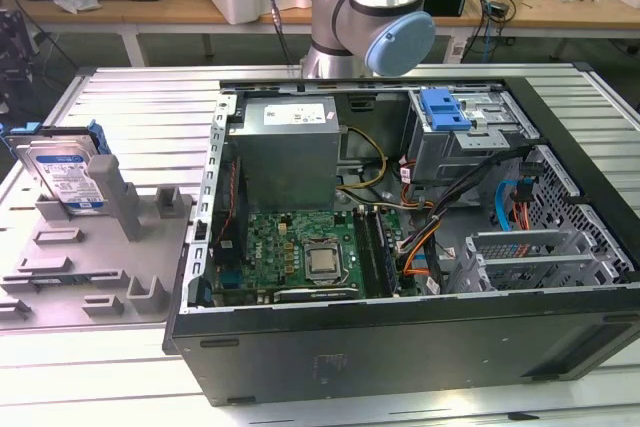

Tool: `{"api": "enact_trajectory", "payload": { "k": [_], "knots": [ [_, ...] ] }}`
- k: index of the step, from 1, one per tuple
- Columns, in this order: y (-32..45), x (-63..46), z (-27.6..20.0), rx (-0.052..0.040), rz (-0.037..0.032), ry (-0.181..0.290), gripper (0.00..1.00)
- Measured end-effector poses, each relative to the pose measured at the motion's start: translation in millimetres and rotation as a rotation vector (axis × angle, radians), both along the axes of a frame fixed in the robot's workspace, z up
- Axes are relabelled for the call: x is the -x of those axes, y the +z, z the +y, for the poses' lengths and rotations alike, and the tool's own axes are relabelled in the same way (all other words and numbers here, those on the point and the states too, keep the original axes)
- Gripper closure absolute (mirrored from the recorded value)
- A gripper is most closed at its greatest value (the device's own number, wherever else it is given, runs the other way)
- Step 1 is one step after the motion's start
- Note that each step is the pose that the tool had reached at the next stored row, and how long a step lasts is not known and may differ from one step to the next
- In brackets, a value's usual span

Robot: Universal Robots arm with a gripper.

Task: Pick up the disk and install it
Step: 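Pick up the disk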

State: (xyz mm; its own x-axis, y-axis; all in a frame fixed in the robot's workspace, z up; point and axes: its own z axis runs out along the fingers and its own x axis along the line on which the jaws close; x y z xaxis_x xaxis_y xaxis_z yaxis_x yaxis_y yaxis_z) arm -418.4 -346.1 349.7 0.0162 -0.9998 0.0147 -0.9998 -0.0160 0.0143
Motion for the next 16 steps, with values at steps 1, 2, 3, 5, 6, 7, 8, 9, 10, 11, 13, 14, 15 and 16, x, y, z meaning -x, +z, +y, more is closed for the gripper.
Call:
{"api": "enact_trajectory", "payload": {
  "k": [1, 2, 3, 5, 6, 7, 8, 9, 10, 11, 13, 14, 15, 16],
  "knots": [
    [-0.6, 0.1, 0.0, 0.0002, 0.0000, 0.000, 0.50],
    [-1.1, 0.1, 0.0, 0.0005, 0.0000, 0.000, 0.50],
    [-2.3, 0.3, 0.0, 0.0008, 0.0000, 0.000, 0.50],
    [-4.0, 0.5, 0.0, 0.0010, -0.0001, 0.000, 0.50],
    [-4.6, 0.7, 0.0, 0.0012, 0.0000, 0.000, 0.50],
    [-5.4, 0.8, 0.0, 0.0012, 0.0000, 0.000, 0.50],
    [-6.0, 0.9, 0.0, 0.0014, -0.0001, 0.000, 0.50],
    [-6.7, 1.0, 0.0, 0.0017, 0.0000, 0.000, 0.50],
    [-7.2, 1.2, 0.0, 0.0018, 0.0000, 0.000, 0.50],
    [-7.9, 1.3, 0.0, 0.0018, 0.0000, 0.000, 0.50],
    [-9.6, 1.6, 0.0, 0.0021, 0.0000, 0.000, 0.50],
    [-10.6, 1.8, 0.0, 0.0022, 0.0000, 0.000, 0.50],
    [-11.5, 1.9, 0.0, 0.0023, -0.0001, 0.000, 0.50],
    [-12.2, 2.0, 0.0, 0.0024, 0.0000, 0.000, 0.50]
  ]
}}
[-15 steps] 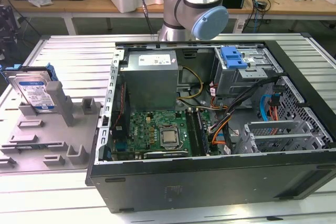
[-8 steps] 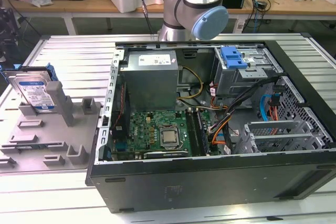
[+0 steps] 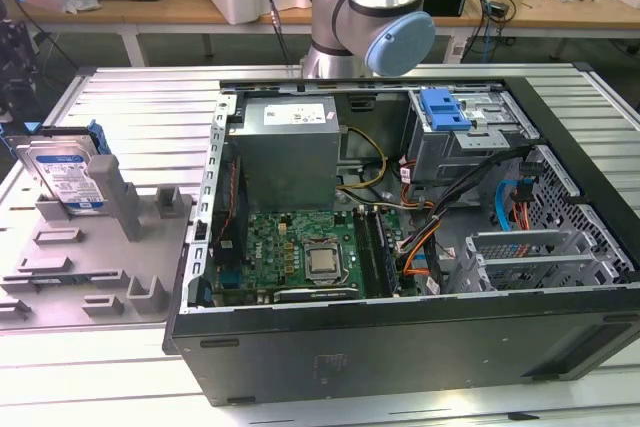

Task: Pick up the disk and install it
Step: 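Pick up the disk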

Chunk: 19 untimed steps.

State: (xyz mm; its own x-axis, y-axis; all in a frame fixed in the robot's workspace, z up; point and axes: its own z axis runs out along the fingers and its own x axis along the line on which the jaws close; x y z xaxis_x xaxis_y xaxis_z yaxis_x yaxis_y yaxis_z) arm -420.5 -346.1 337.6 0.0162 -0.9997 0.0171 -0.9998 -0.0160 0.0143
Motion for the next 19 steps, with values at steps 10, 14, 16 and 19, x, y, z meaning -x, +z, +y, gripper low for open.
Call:
{"api": "enact_trajectory", "payload": {
  "k": [10, 14, 16, 19],
  "knots": [
    [-7.1, 1.8, 0.0, 0.0008, 0.0000, 0.000, 0.50],
    [-10.0, 2.7, 0.0, 0.0014, 0.0000, 0.000, 0.50],
    [-12.6, 3.1, 0.0, 0.0017, -0.0001, 0.001, 0.50],
    [-14.9, 3.2, 0.0, 0.0023, 0.0001, 0.001, 0.50]
  ]
}}
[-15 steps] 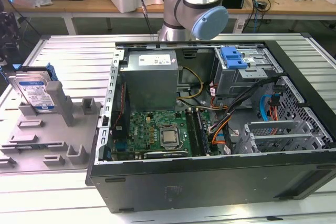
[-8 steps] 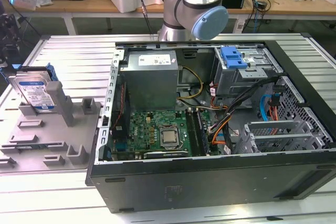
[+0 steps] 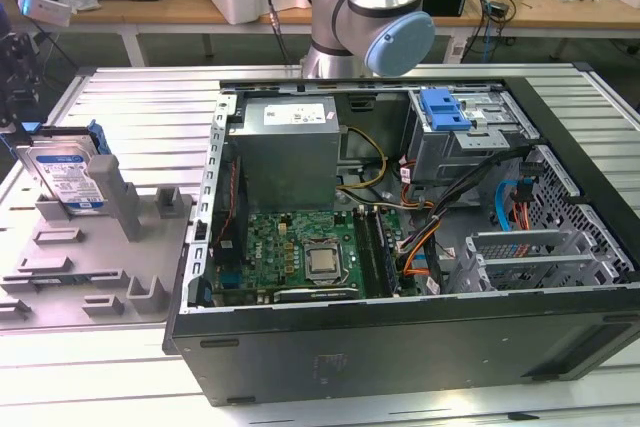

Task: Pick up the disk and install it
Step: 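Pick up the disk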

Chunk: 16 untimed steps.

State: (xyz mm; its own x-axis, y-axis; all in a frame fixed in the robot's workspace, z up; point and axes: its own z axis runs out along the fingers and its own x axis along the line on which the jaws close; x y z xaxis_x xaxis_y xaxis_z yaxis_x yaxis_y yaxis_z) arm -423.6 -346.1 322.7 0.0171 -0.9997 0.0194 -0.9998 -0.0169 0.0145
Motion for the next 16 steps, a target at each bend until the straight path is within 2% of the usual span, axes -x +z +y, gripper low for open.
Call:
{"api": "enact_trajectory", "payload": {
  "k": [16],
  "knots": [
    [-13.4, 0.6, 0.0, 0.0024, -0.0001, 0.002, 0.50]
  ]
}}
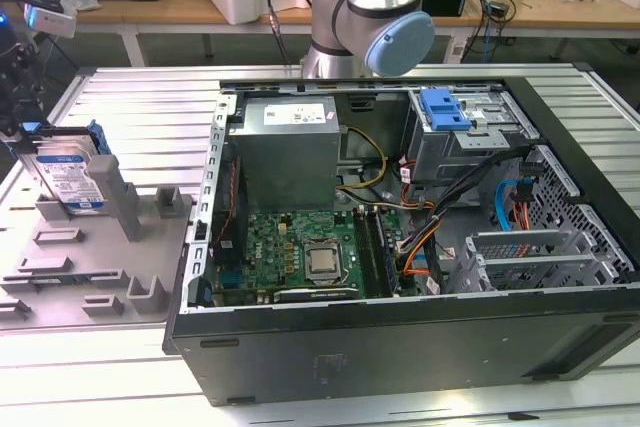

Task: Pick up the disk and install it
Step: 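Pick up the disk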

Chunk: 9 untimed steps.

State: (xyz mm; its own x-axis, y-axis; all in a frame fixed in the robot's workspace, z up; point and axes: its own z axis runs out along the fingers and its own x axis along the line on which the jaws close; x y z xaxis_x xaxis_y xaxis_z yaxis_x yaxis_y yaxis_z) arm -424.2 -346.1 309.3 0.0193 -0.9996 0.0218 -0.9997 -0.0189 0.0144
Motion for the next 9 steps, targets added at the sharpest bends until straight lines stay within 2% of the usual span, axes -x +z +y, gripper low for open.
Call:
{"api": "enact_trajectory", "payload": {
  "k": [9],
  "knots": [
    [-5.6, 2.2, -0.1, 0.0009, 0.0002, 0.000, 0.50]
  ]
}}
